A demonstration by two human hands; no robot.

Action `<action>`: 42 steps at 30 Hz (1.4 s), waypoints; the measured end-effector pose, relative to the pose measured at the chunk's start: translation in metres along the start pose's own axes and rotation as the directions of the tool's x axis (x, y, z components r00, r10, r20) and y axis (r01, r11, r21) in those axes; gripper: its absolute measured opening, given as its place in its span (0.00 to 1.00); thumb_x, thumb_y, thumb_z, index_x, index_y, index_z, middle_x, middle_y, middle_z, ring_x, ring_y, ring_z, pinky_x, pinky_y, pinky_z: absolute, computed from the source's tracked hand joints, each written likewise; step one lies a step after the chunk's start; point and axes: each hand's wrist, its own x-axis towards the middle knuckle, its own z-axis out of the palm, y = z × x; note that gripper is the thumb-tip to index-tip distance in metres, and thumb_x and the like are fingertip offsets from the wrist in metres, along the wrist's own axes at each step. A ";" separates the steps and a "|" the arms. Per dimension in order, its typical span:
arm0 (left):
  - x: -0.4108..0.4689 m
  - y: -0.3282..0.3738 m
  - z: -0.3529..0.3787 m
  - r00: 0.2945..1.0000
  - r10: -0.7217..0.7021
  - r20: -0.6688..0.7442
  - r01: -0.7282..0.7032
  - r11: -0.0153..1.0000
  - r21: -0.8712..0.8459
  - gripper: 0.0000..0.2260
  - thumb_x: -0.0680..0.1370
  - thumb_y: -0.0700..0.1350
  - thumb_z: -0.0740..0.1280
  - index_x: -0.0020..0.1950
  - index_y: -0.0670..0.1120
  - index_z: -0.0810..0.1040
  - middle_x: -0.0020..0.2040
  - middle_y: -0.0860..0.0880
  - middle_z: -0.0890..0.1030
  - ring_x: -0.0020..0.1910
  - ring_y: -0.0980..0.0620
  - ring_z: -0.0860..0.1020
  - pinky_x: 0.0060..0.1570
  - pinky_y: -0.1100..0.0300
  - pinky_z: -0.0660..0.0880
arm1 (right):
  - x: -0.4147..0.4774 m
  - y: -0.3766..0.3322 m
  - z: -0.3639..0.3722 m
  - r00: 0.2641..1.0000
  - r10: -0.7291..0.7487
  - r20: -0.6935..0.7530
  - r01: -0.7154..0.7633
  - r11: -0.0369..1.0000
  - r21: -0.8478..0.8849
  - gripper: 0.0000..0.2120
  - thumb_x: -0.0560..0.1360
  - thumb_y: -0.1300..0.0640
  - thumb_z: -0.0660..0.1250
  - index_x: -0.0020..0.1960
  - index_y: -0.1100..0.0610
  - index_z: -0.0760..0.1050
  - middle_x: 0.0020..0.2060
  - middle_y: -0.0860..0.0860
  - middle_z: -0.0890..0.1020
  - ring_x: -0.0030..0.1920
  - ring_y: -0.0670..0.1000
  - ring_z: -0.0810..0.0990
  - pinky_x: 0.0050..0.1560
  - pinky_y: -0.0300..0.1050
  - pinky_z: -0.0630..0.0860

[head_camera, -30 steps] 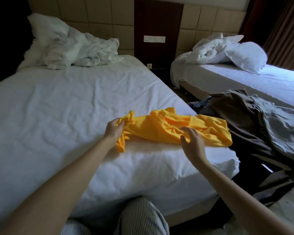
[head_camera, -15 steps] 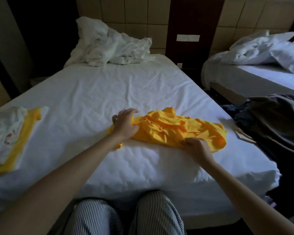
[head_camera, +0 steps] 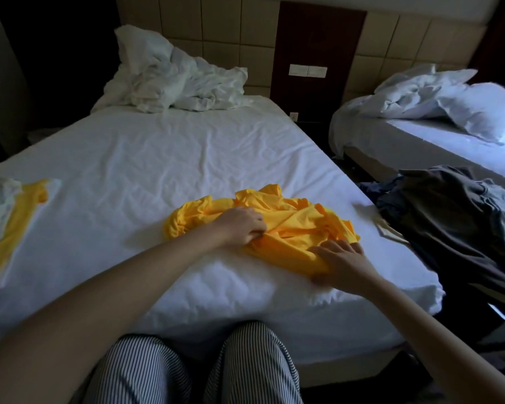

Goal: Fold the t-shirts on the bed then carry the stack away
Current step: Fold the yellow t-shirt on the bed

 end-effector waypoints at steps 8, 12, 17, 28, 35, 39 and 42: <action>-0.022 0.005 -0.036 0.906 -0.306 -0.291 -0.008 0.676 -0.737 0.07 0.82 0.44 0.58 0.44 0.50 0.70 0.35 0.53 0.71 0.33 0.64 0.70 0.41 0.59 0.66 | 0.006 0.008 -0.036 0.990 0.075 -0.120 0.026 0.739 0.674 0.11 0.76 0.52 0.67 0.40 0.59 0.77 0.28 0.48 0.75 0.29 0.43 0.74 0.37 0.45 0.70; -0.040 0.004 -0.052 0.963 -0.154 0.220 0.234 0.885 -0.402 0.26 0.69 0.63 0.68 0.60 0.50 0.73 0.54 0.50 0.76 0.53 0.54 0.74 0.51 0.59 0.68 | 0.000 0.005 -0.057 0.983 -0.130 0.130 0.024 0.792 0.609 0.23 0.67 0.37 0.69 0.57 0.47 0.70 0.47 0.44 0.76 0.44 0.46 0.77 0.42 0.37 0.73; -0.070 0.000 -0.031 0.769 -0.070 0.635 0.282 0.929 -0.238 0.12 0.74 0.59 0.67 0.44 0.51 0.75 0.42 0.56 0.75 0.44 0.54 0.74 0.43 0.61 0.69 | -0.003 -0.015 -0.056 0.985 -0.157 0.068 0.039 0.592 0.805 0.14 0.76 0.43 0.60 0.60 0.46 0.72 0.53 0.43 0.77 0.53 0.46 0.76 0.45 0.30 0.73; -0.058 -0.041 -0.009 0.759 -0.651 -0.005 0.613 0.717 -0.331 0.28 0.75 0.55 0.68 0.72 0.47 0.65 0.70 0.44 0.68 0.69 0.42 0.66 0.64 0.52 0.66 | 0.070 -0.064 -0.024 0.978 0.199 0.069 -0.210 0.901 0.380 0.25 0.79 0.43 0.57 0.74 0.46 0.60 0.77 0.51 0.48 0.74 0.61 0.55 0.70 0.55 0.56; -0.061 -0.052 -0.002 0.763 -0.641 0.081 0.638 0.728 -0.252 0.21 0.68 0.56 0.72 0.56 0.47 0.77 0.58 0.45 0.78 0.61 0.44 0.74 0.53 0.56 0.68 | 0.026 -0.039 -0.010 0.858 0.513 0.021 -0.477 0.781 0.403 0.24 0.78 0.44 0.56 0.61 0.63 0.74 0.59 0.61 0.74 0.59 0.62 0.73 0.57 0.50 0.69; -0.072 -0.030 -0.014 0.937 -0.320 0.139 0.328 0.944 -0.044 0.35 0.62 0.57 0.61 0.70 0.53 0.68 0.70 0.50 0.67 0.70 0.48 0.62 0.64 0.56 0.56 | -0.001 -0.021 -0.030 0.859 0.508 0.055 -0.511 0.856 0.072 0.26 0.79 0.39 0.52 0.58 0.60 0.75 0.58 0.57 0.77 0.60 0.59 0.73 0.59 0.49 0.64; -0.083 -0.008 -0.016 0.917 -0.114 0.382 0.131 0.991 -0.020 0.23 0.70 0.62 0.66 0.61 0.54 0.73 0.61 0.52 0.76 0.61 0.50 0.72 0.60 0.57 0.60 | 0.002 -0.018 -0.048 0.922 0.372 -0.107 -0.369 0.928 0.045 0.22 0.79 0.42 0.55 0.62 0.57 0.74 0.62 0.57 0.73 0.63 0.59 0.70 0.61 0.50 0.63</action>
